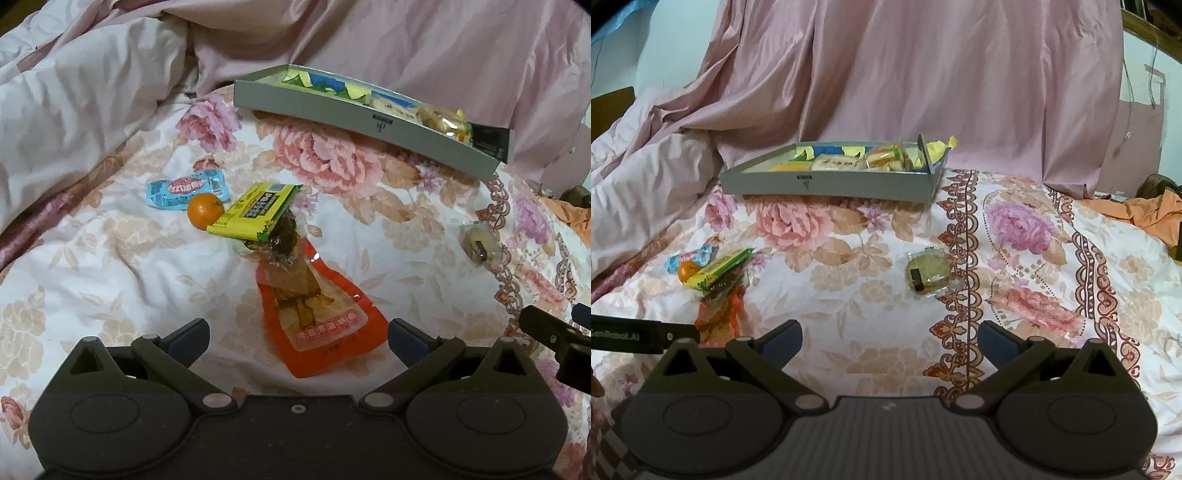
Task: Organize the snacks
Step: 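Reach the right tool to the round wrapped cake while the left tool moves over the orange-red tofu bag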
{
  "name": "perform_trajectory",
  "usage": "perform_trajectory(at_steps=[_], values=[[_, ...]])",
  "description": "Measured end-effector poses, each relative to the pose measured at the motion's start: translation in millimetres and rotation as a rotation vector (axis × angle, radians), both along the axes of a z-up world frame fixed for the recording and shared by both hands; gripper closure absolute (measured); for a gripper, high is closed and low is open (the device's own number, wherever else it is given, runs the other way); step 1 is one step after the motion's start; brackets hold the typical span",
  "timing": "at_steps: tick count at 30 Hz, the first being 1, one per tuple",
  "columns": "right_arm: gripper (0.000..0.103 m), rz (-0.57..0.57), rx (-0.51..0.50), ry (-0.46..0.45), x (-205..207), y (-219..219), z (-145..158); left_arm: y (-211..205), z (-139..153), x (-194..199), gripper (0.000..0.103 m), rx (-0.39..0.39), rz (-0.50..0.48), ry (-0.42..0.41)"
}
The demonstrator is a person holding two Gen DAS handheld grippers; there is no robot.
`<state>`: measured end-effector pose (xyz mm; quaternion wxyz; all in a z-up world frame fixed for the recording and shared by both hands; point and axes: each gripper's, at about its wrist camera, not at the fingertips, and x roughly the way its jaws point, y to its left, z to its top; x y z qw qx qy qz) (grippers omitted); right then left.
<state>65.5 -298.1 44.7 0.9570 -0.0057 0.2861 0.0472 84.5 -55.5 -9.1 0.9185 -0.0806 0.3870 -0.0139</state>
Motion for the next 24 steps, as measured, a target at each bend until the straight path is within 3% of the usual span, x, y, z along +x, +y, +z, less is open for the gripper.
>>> perform_trajectory(at_steps=[16,24], values=[[0.0,0.053,-0.042,0.08,32,11,-21,2,-18,31,0.001,-0.005,0.007,0.07],[0.0,0.159,-0.154,-0.037,65,19,-29,0,-27,45,0.001,-0.019,0.024,0.101]])
